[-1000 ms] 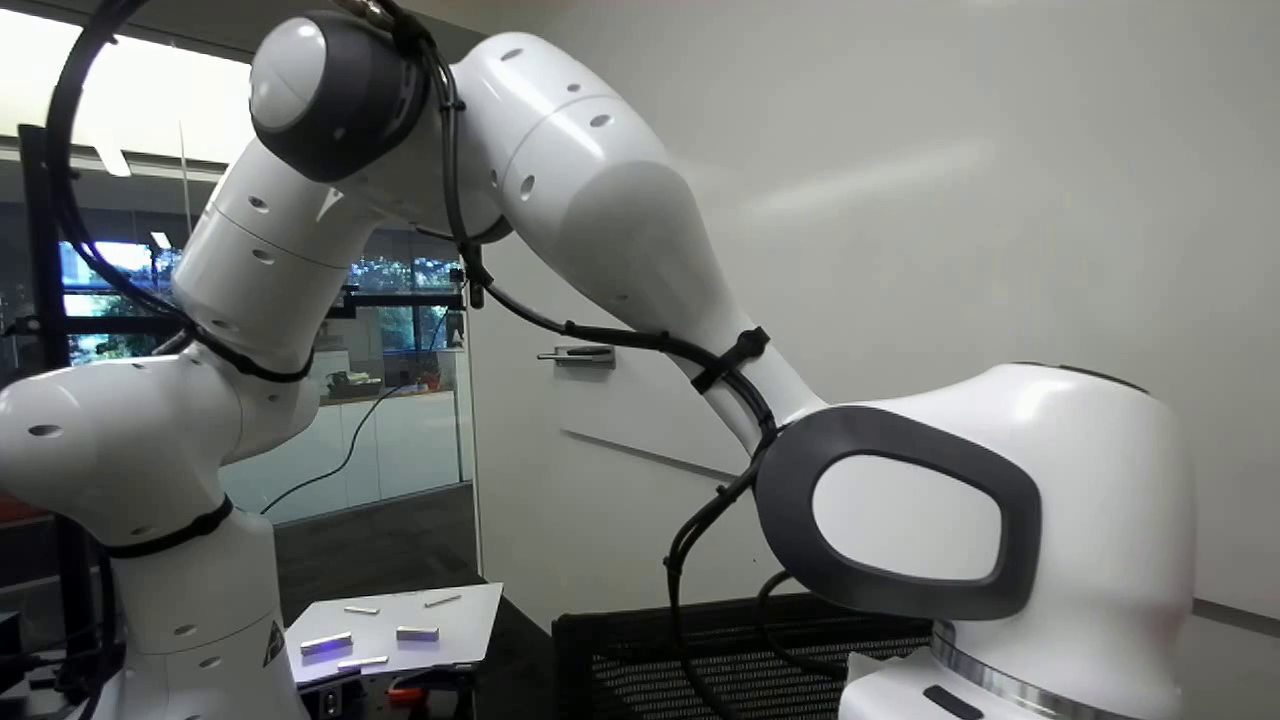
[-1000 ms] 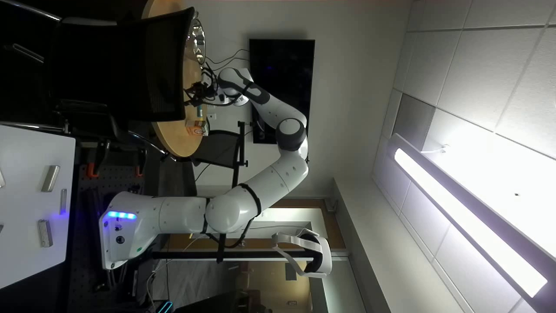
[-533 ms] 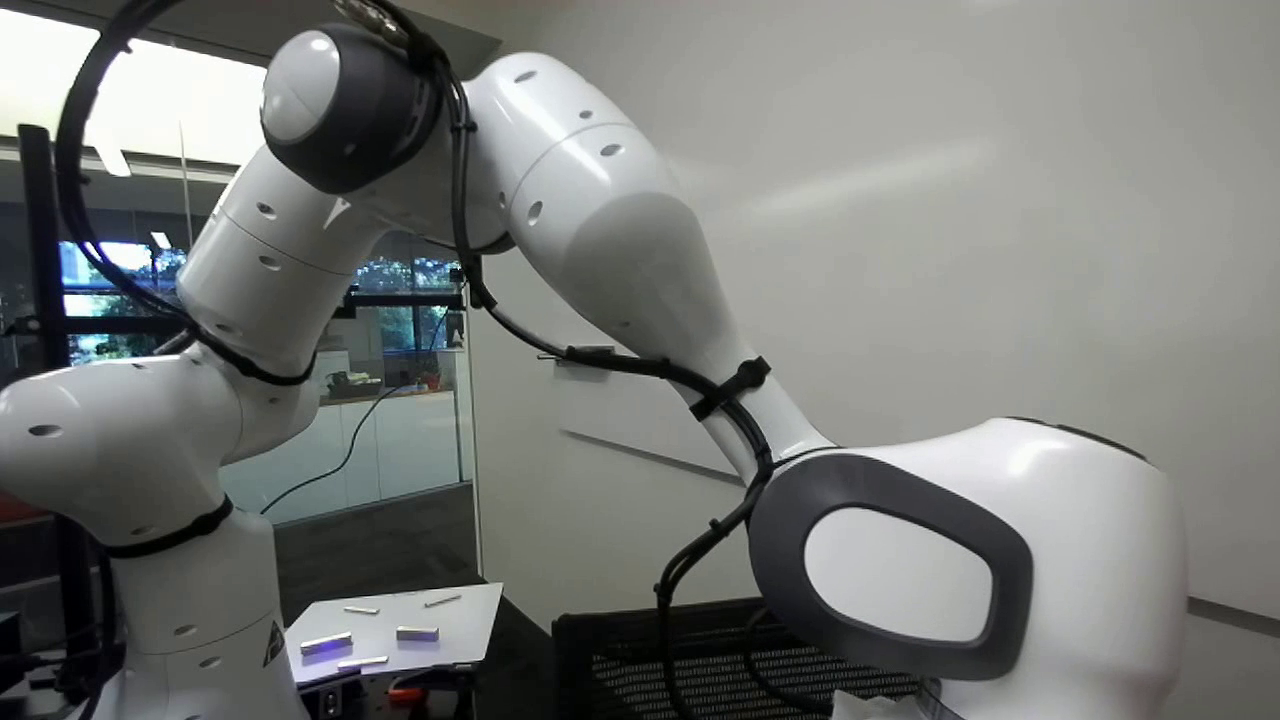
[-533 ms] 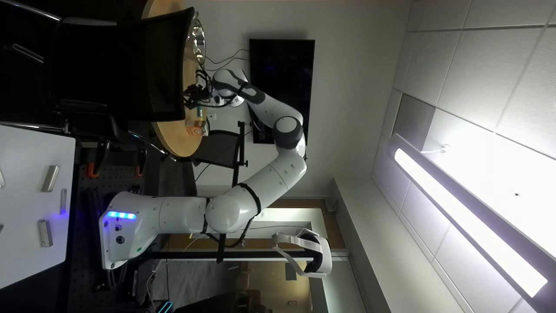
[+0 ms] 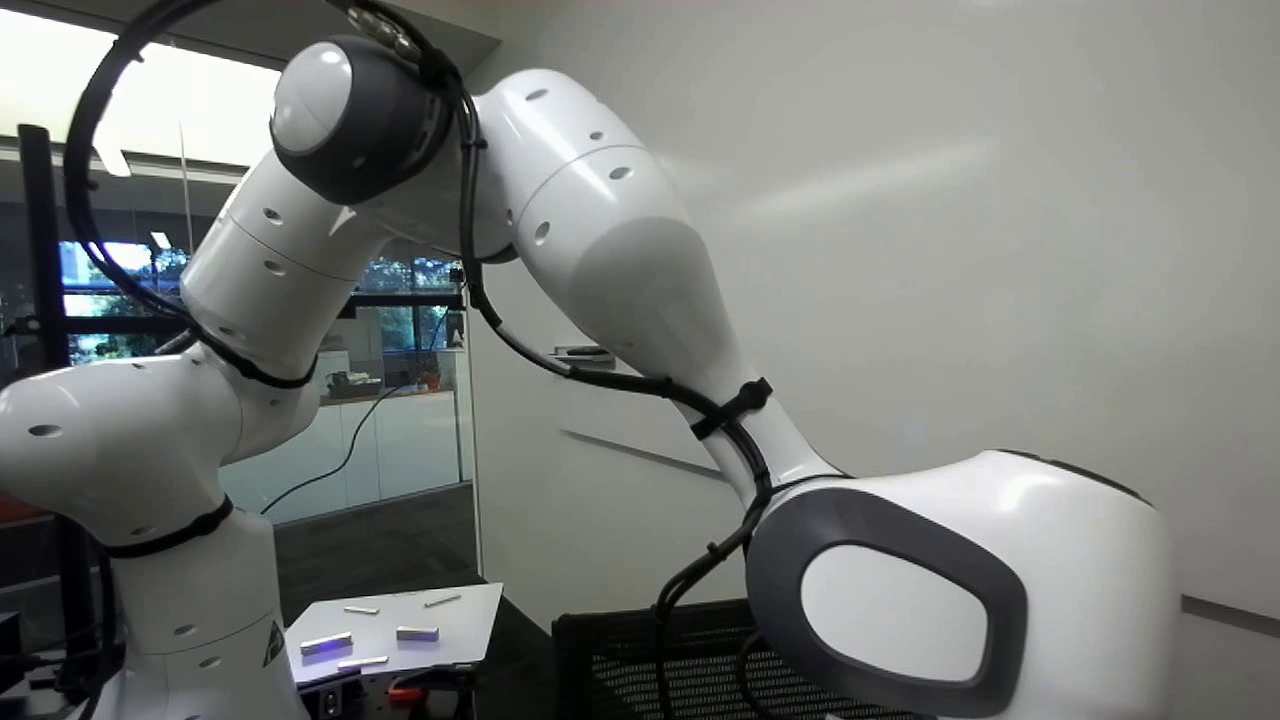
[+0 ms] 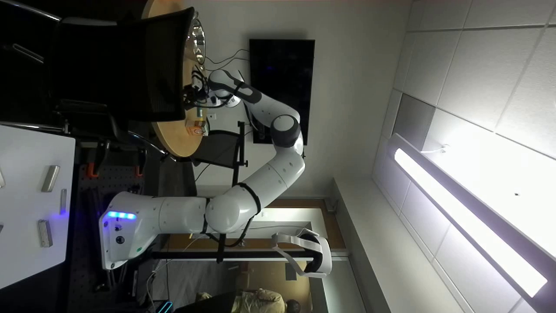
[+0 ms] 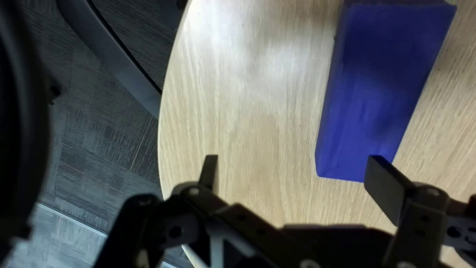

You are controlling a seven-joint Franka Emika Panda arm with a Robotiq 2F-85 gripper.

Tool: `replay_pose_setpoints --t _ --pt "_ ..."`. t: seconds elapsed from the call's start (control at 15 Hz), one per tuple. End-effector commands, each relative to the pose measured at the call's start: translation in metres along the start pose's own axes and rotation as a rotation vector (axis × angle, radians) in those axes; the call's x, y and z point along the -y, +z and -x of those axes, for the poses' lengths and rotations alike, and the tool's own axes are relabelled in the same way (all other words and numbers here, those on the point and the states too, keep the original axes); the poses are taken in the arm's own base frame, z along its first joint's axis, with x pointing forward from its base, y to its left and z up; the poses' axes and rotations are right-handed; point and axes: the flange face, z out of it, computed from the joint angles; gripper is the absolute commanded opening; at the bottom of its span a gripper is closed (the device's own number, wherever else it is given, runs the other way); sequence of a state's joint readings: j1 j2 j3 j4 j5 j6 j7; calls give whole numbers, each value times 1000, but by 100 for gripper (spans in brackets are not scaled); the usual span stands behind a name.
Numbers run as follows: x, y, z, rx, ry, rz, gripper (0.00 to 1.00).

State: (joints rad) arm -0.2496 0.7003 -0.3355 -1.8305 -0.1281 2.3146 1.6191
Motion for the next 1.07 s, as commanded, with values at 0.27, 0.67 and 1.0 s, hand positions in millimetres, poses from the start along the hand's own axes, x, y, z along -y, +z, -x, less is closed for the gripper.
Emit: replay_pose_setpoints --t 0.27,0.67,1.0 --pt "6 4 1 18 -39 -12 100" --pt "17 10 7 16 -48 -10 100" --pt "34 15 11 18 -41 -13 100"
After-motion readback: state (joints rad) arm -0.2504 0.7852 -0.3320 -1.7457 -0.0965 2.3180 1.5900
